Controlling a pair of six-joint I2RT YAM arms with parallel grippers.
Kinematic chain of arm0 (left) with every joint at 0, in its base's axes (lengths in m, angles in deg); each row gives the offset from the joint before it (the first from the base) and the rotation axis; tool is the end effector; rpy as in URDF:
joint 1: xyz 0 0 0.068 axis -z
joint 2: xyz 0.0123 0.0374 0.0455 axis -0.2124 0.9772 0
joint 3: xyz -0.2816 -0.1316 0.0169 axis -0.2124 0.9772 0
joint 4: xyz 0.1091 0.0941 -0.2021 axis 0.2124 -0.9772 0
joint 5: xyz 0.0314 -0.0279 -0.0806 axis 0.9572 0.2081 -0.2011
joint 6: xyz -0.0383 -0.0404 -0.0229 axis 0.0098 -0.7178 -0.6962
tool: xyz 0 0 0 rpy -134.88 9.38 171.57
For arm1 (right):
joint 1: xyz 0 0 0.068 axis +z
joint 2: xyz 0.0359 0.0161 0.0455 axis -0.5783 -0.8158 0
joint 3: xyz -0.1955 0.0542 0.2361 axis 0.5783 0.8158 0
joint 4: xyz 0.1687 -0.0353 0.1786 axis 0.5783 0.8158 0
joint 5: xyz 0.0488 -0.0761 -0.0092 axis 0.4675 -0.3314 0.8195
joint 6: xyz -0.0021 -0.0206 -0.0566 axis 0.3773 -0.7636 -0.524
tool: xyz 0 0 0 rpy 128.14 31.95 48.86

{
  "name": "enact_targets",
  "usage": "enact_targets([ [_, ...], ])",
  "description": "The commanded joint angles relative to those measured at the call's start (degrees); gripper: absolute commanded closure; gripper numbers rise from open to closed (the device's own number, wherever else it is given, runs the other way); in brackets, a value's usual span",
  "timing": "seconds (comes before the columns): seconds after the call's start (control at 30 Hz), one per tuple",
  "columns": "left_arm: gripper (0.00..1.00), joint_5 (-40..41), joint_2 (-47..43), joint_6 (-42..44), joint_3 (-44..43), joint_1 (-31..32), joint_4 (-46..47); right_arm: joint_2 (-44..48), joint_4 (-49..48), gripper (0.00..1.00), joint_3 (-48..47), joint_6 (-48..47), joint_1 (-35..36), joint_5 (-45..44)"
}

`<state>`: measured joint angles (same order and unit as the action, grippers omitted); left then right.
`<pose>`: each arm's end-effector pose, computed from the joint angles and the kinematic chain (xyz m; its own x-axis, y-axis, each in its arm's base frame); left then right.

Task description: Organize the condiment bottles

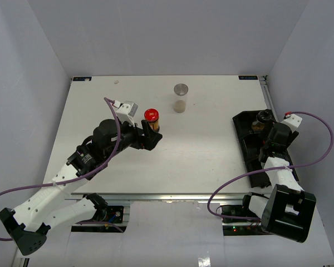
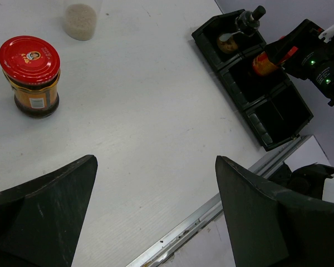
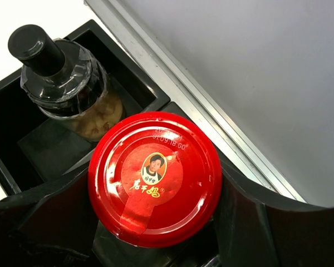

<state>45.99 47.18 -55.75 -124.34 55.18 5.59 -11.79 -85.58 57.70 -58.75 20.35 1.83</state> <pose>0.1206 -0.1107 0.3875 -0.5074 -0.1345 -0.8512 0.4910 0.7666 -0.4138 0.2016 -0.0713 0.2608 -0.2214 0.2034 -0.9537 0.6230 0.7819 0.0221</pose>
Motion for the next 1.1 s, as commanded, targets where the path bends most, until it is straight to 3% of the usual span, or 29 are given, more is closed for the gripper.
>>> enact_targets([
  [0.0, 0.02, 0.30, -1.40, 0.18, -1.43, -0.03, -0.30, 1.16, -10.90, 0.37, -1.12, 0.67, -0.31, -1.28],
  [0.47, 0.02, -0.02, -2.46, -0.50, -4.13, -0.03, -2.60, -1.74, -9.15, 0.32, -2.26, 0.85, -0.40, -0.90],
  [0.63, 0.02, -1.05, -2.09, -0.96, -4.94, -0.03, -2.85, -1.81, -8.55, 0.24, -2.44, 0.73, -0.40, -1.66],
  [0.77, 0.02, -1.01, -2.29, -1.05, -5.18, -0.03, -2.86, -2.04, -8.00, 0.05, -2.85, 0.85, -0.40, -1.66],
  [1.07, 0.02, -0.71, -2.63, -0.81, -5.22, -0.03, -3.05, -2.05, -2.52, 0.03, -6.72, 0.85, -0.40, -1.13],
])
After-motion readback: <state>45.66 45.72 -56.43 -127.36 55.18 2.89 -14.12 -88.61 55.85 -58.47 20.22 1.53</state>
